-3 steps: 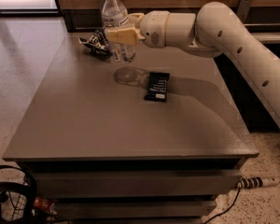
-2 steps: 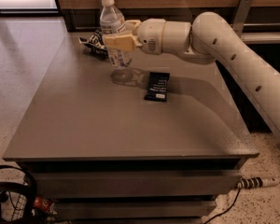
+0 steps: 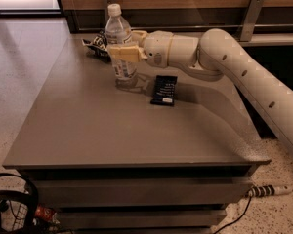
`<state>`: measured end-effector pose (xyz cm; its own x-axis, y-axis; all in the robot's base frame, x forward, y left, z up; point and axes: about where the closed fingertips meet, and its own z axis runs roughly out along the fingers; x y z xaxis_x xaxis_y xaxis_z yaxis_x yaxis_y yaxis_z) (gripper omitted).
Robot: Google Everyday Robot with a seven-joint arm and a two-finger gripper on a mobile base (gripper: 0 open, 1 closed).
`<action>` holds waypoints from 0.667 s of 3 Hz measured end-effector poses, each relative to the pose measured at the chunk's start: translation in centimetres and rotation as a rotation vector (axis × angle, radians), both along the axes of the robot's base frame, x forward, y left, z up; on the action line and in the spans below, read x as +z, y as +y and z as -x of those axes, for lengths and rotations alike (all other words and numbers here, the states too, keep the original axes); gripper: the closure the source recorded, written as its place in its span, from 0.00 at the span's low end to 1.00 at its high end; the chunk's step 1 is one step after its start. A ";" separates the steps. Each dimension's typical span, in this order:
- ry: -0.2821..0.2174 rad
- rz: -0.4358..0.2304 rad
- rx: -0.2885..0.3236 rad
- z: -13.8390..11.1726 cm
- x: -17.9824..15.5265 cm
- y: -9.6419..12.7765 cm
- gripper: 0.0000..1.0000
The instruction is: Place blue plastic bottle upright
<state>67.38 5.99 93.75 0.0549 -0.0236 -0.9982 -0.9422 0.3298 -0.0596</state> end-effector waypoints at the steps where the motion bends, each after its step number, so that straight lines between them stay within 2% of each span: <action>1: 0.014 -0.020 -0.001 0.5 -1.2 0.2 1.00; 2: 0.023 -0.024 0.007 0.8 -1.9 0.6 1.00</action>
Offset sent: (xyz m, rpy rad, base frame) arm -0.0106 0.0057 -0.0288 0.0292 0.0338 0.0056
